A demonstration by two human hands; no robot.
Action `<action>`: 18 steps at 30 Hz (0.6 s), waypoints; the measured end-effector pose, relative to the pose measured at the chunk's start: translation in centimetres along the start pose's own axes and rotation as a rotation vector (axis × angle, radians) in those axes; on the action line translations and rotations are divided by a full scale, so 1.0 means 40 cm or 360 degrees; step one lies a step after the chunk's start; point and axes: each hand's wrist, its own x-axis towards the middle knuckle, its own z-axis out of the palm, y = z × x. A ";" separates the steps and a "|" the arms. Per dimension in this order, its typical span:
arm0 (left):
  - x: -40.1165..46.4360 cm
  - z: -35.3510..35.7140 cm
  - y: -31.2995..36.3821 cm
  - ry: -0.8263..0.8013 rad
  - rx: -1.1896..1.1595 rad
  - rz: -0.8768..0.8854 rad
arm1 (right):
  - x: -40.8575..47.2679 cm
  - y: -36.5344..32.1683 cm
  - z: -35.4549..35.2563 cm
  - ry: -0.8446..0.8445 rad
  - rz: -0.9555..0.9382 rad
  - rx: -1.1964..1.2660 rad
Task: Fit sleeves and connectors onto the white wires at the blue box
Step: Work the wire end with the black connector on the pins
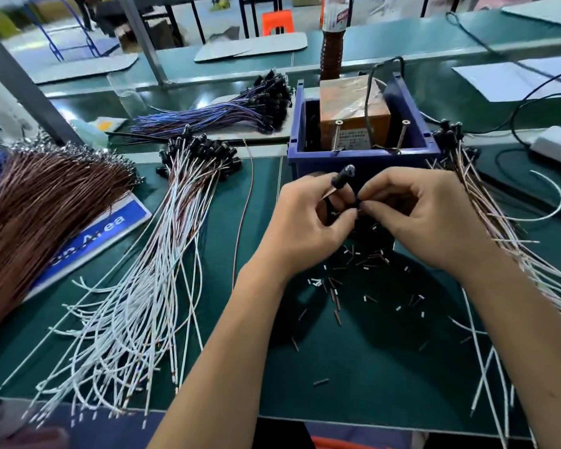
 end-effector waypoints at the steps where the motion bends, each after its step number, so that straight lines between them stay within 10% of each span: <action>1: 0.000 0.005 -0.009 0.0003 0.0061 0.0056 | -0.003 0.004 0.004 0.0028 0.0000 0.0015; 18: -0.018 -0.001 -0.054 0.0040 0.0052 -0.0103 | -0.022 0.028 0.023 0.0115 0.0073 -0.0013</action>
